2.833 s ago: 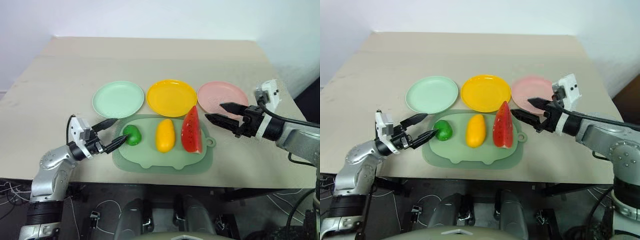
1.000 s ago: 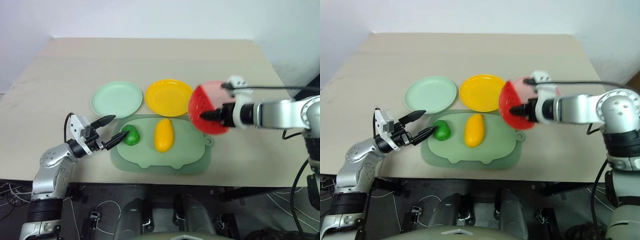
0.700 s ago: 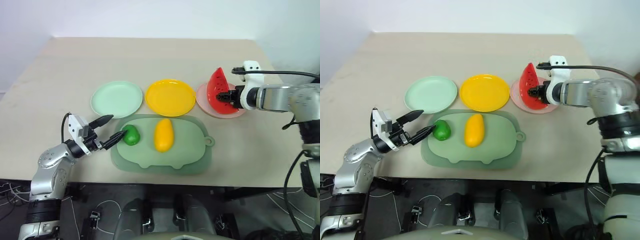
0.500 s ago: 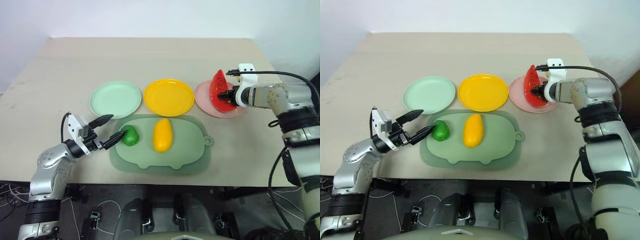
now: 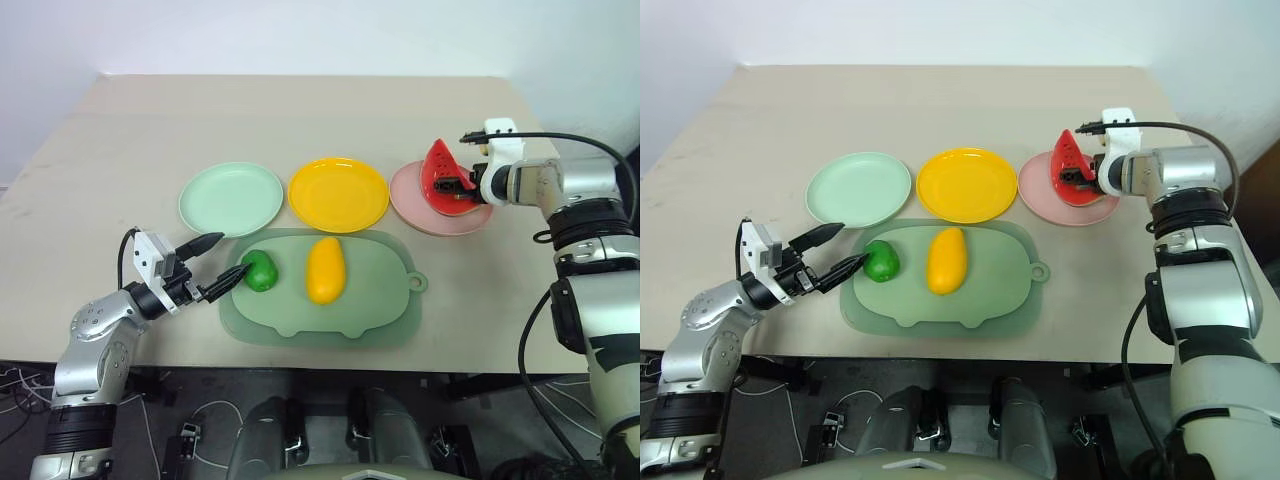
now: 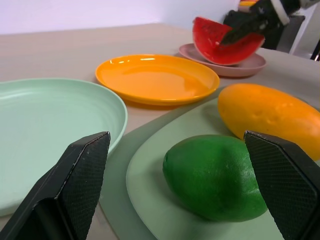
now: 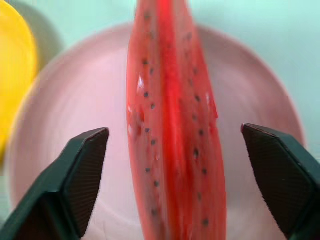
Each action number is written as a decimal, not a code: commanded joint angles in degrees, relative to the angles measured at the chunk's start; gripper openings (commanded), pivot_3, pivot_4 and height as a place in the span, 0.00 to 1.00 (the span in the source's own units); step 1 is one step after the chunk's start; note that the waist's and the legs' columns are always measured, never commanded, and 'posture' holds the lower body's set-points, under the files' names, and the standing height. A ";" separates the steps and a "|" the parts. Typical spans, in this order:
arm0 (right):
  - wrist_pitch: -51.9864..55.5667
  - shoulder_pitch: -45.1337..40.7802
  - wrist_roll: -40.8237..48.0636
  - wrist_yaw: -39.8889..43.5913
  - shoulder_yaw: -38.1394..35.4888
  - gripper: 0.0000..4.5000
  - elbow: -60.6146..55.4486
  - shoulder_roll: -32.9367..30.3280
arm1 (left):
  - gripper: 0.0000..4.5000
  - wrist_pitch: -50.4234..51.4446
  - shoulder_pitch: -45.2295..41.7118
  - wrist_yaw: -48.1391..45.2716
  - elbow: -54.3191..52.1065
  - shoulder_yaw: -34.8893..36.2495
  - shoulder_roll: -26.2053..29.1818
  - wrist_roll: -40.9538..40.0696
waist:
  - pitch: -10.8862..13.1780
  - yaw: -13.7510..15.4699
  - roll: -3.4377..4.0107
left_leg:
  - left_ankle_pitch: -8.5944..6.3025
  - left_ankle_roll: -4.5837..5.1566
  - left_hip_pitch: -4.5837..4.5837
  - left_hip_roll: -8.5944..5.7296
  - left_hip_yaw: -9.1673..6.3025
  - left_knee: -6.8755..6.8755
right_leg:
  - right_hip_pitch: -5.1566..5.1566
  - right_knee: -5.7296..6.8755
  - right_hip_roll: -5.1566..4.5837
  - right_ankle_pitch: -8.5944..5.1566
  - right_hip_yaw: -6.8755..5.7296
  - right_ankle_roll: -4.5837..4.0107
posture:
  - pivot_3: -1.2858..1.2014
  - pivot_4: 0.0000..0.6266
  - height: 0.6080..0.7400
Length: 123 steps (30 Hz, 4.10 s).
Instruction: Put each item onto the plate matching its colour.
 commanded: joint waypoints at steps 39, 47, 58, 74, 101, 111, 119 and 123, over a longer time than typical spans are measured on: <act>22.49 22.22 90.83 -67.44 -5.10 1.00 -45.13 12.16 | 1.00 4.13 2.71 -7.23 -5.71 4.42 8.47 -5.50 | -0.07 -1.32 0.01 | 0.04 -0.07 0.06 0.01 -0.02 -0.04 | 0.05 0.06 0.08 0.00 0.02 -0.02 | 0.52 0.24 0.67; 20.07 20.36 90.83 -67.84 0.15 1.00 -42.96 15.67 | 1.00 3.08 2.22 -6.80 -5.25 4.50 8.08 -4.88 | -0.08 -1.22 0.00 | 0.04 -0.07 0.05 0.01 -0.01 -0.03 | 0.08 0.06 0.10 0.01 0.04 -0.02 | 0.52 0.24 0.67; 24.42 15.35 83.02 -68.12 10.96 1.00 -40.91 13.57 | 1.00 1.86 2.32 -6.01 -4.65 4.34 7.82 -4.38 | -0.08 -1.23 0.01 | 0.04 -0.07 0.05 0.01 0.00 -0.03 | 0.06 0.06 0.10 0.01 0.05 -0.02 | 0.52 0.24 0.67; 28.44 15.50 65.00 -52.60 8.17 0.72 -46.85 16.01 | 1.00 1.64 1.71 -4.68 -4.15 4.08 6.83 -3.93 | -0.09 -1.20 0.01 | 0.04 -0.07 0.05 0.02 0.00 -0.03 | 0.05 0.06 0.11 0.01 0.05 -0.02 | 0.52 0.24 0.67; -7.11 -7.73 4.50 -0.88 5.50 0.72 5.49 25.33 | 1.00 1.95 1.77 -1.95 -5.90 4.01 5.96 -3.75 | -0.09 -1.34 0.02 | 0.06 -0.09 0.03 0.06 0.19 -0.05 | -0.08 0.16 0.16 0.01 0.13 -0.01 | 0.52 0.24 0.67; -13.33 -9.29 -4.66 2.82 1.10 1.00 14.45 28.84 | 1.00 1.26 1.96 -2.33 -6.35 3.97 6.33 -2.91 | -0.08 -1.55 0.03 | 0.06 -0.12 0.03 0.05 0.19 -0.05 | -0.11 0.23 0.12 0.00 0.13 -0.02 | 0.52 0.24 0.67; -9.29 -6.41 -3.09 9.02 -3.72 1.00 0.73 26.84 | 1.00 1.65 1.84 -2.39 -6.35 4.37 6.47 -3.39 | -0.08 -1.86 0.04 | 0.07 -0.14 0.03 0.04 0.19 -0.04 | -0.21 0.45 0.03 0.00 0.14 -0.02 | 0.52 0.24 0.67; -4.04 4.72 3.30 14.04 -7.05 1.00 -27.36 21.49 | 1.00 1.91 0.98 -2.06 -5.95 4.59 6.47 -3.62 | -0.10 -0.97 0.01 | 0.07 -0.14 0.03 0.00 0.07 0.01 | -0.20 0.52 -0.05 -0.01 0.13 -0.02 | 0.52 0.24 0.67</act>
